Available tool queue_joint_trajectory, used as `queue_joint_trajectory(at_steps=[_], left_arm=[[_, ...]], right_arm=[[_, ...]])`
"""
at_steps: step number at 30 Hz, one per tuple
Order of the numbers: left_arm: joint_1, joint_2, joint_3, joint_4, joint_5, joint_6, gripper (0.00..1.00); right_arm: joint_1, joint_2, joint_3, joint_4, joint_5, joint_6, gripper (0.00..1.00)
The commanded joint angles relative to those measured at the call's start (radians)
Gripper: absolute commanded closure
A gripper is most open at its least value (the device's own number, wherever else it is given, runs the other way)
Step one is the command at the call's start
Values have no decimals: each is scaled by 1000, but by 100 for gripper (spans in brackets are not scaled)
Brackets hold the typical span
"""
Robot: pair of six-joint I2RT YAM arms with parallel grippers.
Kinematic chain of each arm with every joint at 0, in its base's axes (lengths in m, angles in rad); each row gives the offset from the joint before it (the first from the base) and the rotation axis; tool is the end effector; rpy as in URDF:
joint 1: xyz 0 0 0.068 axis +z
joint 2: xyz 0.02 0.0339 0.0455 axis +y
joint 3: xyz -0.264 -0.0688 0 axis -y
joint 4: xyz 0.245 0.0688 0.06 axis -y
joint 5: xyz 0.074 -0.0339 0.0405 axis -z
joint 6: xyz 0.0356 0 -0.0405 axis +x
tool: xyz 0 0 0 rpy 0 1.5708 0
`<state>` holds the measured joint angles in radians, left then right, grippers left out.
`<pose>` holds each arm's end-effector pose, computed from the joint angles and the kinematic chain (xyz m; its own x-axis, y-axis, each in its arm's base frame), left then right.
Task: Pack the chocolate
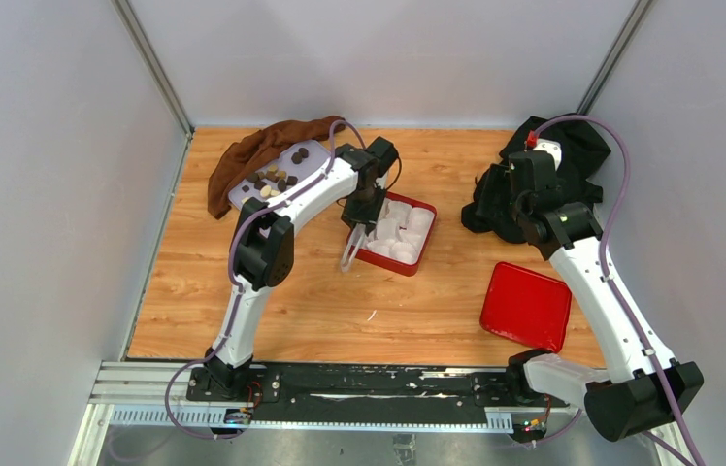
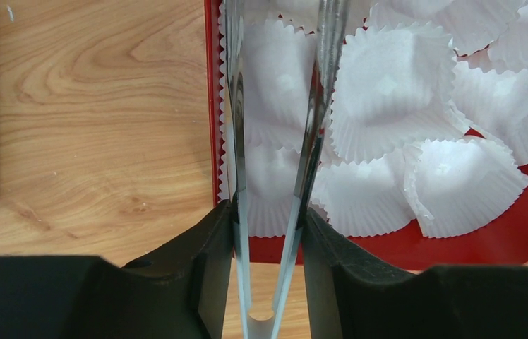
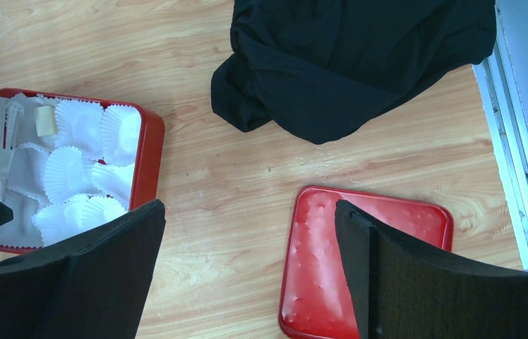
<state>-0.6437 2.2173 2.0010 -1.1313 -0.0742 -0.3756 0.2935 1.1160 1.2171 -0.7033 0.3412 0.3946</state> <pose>0.3659 -0.2712 0.2235 -0.9404 0.2482 -0.2324 0.2584 0.9659 -0.0139 0.2239 0.0552 0.3742 -0.5039 0.2262 -0.8336 0.2005 0.9694 0.1418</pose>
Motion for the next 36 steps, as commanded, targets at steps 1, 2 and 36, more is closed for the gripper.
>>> queue_joint_trajectory(at_steps=[1,2,36], left_arm=[[-5,-40,49,1,-5,-12,62],[-5,-69,45,1,-6,-13,64],[96,-495,-899,634,-116,-2,27]], right_arm=[[-7,-4,-3,-19,12,-8,6],[-7,-3,-1,-19,12,-9,6],[-7,67,37,-11,-25,-28,6]])
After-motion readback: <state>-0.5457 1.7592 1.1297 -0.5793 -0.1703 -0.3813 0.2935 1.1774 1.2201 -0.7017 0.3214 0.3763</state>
